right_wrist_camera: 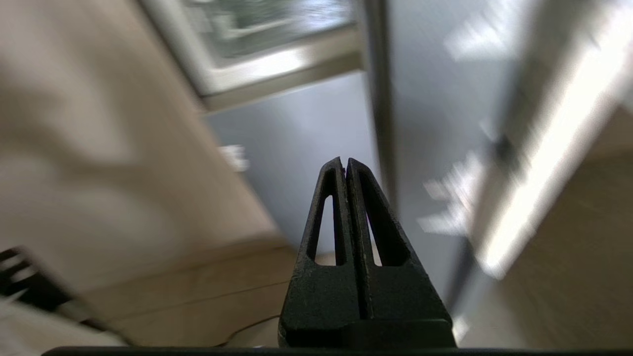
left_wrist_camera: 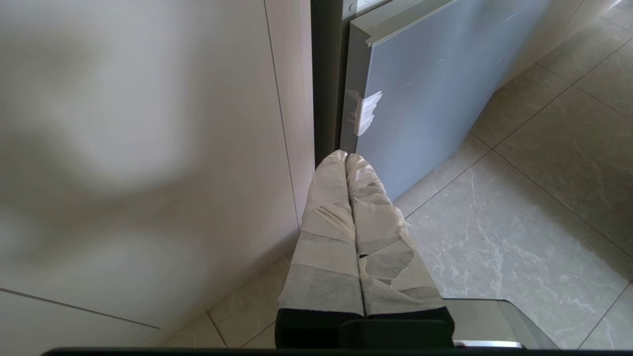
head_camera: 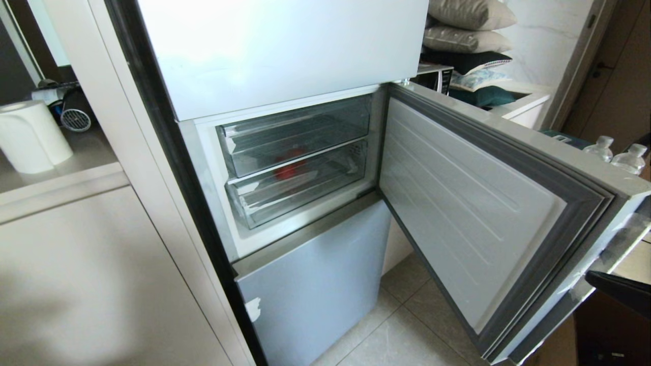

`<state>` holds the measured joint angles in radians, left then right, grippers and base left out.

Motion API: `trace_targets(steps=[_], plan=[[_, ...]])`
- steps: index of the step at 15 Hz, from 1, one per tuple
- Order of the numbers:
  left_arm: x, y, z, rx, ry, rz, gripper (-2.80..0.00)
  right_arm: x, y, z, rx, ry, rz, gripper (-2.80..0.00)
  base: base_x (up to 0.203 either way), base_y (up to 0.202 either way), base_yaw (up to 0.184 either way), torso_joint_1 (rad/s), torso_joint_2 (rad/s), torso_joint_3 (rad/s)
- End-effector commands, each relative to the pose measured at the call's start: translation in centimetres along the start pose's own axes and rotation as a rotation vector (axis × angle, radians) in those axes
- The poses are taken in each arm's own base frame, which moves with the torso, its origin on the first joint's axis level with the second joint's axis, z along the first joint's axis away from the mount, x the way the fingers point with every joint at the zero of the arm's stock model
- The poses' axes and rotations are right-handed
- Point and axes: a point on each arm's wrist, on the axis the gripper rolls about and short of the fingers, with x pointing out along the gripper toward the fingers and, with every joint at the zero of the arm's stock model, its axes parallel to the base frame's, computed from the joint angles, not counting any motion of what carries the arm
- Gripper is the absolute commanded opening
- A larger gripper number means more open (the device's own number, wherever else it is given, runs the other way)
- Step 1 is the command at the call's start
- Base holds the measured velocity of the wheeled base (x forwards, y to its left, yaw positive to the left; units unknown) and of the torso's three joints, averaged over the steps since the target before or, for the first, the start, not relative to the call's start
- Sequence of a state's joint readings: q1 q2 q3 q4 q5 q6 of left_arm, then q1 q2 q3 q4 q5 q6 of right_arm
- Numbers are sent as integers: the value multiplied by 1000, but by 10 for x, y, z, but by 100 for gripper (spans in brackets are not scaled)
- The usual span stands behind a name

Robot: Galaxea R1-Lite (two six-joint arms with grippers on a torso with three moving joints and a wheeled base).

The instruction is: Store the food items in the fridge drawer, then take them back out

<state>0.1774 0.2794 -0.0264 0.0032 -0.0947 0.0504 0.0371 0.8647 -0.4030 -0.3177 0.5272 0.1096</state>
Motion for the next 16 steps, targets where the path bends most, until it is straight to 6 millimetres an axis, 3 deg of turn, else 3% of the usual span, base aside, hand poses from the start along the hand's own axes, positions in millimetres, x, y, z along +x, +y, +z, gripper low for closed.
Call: trace_targets(steps=[1,8,16], plan=[[0,0,0,-2,5,0,-280,24,-12,-2,46,79,80,-280,0,0,0,0,0,0],[0,0,0,-3,5,1,-280,25,-13,-4,49,88,83,-280,0,0,0,0,0,0],[0,0,0,-2,5,1,-280,-2,-3,-7,11,-26,-136,-280,0,0,0,0,0,0]])
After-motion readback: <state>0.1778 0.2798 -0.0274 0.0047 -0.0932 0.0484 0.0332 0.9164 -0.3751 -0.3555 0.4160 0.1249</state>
